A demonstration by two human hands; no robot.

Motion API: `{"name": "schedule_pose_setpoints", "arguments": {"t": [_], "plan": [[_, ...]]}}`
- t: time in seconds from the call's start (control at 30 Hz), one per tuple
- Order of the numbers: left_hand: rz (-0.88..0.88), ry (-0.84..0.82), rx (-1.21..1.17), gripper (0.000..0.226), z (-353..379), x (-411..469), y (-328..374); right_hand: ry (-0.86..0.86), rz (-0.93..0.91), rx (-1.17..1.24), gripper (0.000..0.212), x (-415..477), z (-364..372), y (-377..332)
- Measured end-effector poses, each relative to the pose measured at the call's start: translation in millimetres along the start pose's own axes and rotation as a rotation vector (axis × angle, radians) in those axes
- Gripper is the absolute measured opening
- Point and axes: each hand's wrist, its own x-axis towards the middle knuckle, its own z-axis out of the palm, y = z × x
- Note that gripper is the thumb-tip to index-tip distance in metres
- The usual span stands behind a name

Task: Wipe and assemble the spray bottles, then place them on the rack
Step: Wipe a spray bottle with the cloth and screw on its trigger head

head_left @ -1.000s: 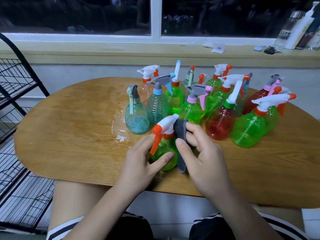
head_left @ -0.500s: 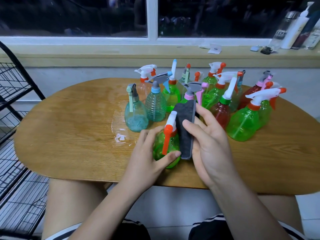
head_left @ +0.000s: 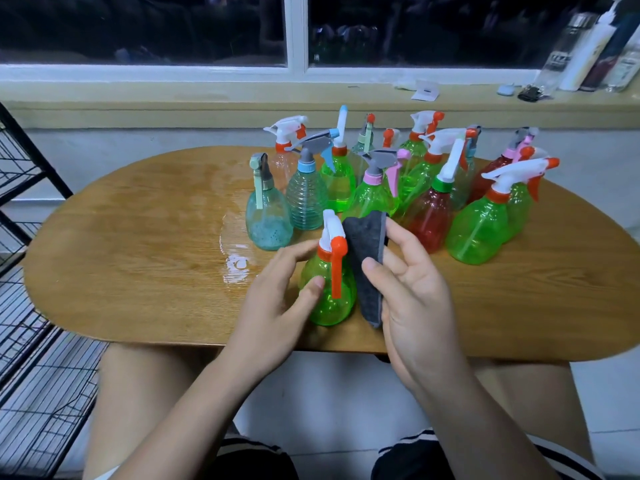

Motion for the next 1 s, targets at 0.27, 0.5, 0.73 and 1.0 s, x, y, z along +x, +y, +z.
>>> {"name": "schedule_pose_setpoints", "arguments": {"t": [0.27,0.5,0.73,1.0], "plan": [[-0.034,0.085,0.017,0.037,14,6,-5,-0.054,-0.140,-0.129,0.053,-7,9,-12],[-0.054,0.149,-0.055,0.035,21,11,3,0.012,-0.205,-0.183,0.061,-8,14,-6],[-0.118,0.178,-0.063,0.037,27,17,4,0.036,-0.241,-0.234,0.058,-6,8,-2],[-0.077,0.141,0.133,0.052,36,23,-8,0.034,-0.264,-0.537,0.064,3,-2,20]]}}
